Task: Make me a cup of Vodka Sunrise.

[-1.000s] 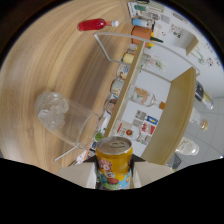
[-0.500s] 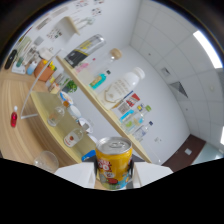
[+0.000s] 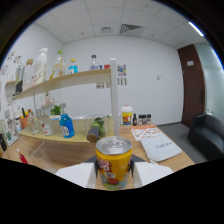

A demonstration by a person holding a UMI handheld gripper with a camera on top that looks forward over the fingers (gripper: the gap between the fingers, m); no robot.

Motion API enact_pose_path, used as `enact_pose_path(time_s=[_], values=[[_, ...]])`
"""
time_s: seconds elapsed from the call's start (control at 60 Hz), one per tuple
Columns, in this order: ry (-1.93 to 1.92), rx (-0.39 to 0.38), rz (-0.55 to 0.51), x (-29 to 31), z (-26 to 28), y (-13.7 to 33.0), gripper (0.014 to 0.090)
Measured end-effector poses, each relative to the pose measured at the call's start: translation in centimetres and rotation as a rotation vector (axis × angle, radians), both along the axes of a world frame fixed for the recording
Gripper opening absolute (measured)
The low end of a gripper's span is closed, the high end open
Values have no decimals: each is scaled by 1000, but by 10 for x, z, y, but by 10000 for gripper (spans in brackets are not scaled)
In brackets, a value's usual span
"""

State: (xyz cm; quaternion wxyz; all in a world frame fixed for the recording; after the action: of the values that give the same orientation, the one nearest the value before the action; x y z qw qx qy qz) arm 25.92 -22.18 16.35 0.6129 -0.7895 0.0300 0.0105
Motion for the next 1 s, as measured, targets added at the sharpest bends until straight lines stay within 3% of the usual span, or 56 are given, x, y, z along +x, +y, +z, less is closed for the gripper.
enact_pose_path(time_s=[0.2,0.45,0.867,0.917,0.933,0.95,0.967,1.0], values=[[43,-121,21,7,-76,6,513],[51,-229,34,2,-122,7,518],[-23,-251,11,4,-130,-15,541],[-41,-279,-5,7,-133,-18,623],[-46,-287,-11,7,-133,-19,743],[-52,-291,-18,8,-132,-20,775],[-57,-292,-22,8,-129,-21,853],[-64,-286,-37,9,-122,-22,841]])
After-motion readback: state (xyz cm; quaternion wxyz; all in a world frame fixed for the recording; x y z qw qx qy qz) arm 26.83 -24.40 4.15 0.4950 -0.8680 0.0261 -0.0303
